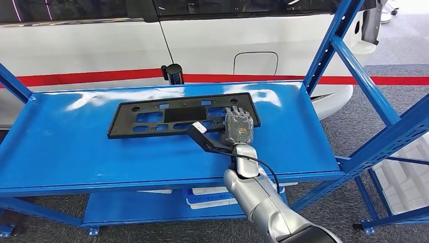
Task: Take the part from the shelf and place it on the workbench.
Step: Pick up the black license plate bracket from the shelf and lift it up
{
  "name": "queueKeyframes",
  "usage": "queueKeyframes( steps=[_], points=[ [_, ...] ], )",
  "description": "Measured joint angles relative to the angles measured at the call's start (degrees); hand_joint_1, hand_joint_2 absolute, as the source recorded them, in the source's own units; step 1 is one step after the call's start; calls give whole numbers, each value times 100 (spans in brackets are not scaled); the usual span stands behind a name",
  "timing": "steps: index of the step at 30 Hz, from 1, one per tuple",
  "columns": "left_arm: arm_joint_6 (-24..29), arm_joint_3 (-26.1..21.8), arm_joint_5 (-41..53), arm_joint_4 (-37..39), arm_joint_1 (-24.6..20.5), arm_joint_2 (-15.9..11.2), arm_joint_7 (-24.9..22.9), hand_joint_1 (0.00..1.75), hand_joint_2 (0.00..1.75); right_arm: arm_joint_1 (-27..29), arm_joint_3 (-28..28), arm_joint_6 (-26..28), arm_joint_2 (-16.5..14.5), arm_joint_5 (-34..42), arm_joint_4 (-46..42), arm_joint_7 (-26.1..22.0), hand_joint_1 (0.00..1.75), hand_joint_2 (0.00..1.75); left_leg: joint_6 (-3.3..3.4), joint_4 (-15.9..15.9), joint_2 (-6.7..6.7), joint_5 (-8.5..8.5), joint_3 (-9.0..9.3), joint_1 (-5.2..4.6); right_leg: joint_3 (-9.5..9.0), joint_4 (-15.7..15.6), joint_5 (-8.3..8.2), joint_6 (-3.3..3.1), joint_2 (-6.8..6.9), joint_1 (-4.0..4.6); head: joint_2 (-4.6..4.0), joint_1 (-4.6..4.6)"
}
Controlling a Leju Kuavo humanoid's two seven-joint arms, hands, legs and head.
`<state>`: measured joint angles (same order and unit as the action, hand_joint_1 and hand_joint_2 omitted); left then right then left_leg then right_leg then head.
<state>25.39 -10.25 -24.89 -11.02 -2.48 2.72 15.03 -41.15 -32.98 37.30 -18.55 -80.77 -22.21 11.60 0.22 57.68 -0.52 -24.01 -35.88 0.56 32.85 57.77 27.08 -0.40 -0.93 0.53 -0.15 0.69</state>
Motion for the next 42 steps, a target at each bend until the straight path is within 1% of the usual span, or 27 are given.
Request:
queueKeyframes(
  steps=[30, 32, 34, 38, 40, 42],
  points=[
    [75, -13, 42, 0, -7, 39, 17, 0, 0, -7, 211, 149, -21, -220, 0, -162, 175, 175, -3, 0, -1, -3, 10, 0, -11, 0, 1, -1, 1, 0, 0, 1],
    [50, -26, 38, -1, -7, 43, 63, 0, 0, 9, 270, 207, -31, -235, -15, -264, 175, 175, -3, 0, 0, -3, 10, 0, -11, 0, 1, -1, 1, 0, 0, 0],
    [-108, -76, 18, -2, -7, 49, 179, 0, 0, 69, 386, 252, -56, -195, -102, -455, 175, 175, -3, 0, 1, -3, 10, 0, -11, 0, 1, -1, 1, 0, 0, 0],
    [-556, -143, 100, -2, -9, 60, 541, 0, 0, 312, 675, 194, -92, 166, -615, -1053, 175, 175, -3, 0, 0, -3, 10, 0, -10, 0, 1, 0, 1, 0, 0, 1],
    [-749, -140, 267, -1, -8, 67, 765, 0, 87, 584, 819, -84, -90, 532, -1291, -1417, 175, 175, -3, 0, -3, -3, 6, 0, -6, 0, 1, 0, 3, 0, 0, 0],
    [-884, -121, 464, 0, -8, 78, 919, 0, 175, 914, 918, -444, -61, 994, -2284, -1719, 175, 175, -2, 1, -5, -2, -1, 0, 2, 0, 1, 0, 4, -1, 0, 1]
  ],
)
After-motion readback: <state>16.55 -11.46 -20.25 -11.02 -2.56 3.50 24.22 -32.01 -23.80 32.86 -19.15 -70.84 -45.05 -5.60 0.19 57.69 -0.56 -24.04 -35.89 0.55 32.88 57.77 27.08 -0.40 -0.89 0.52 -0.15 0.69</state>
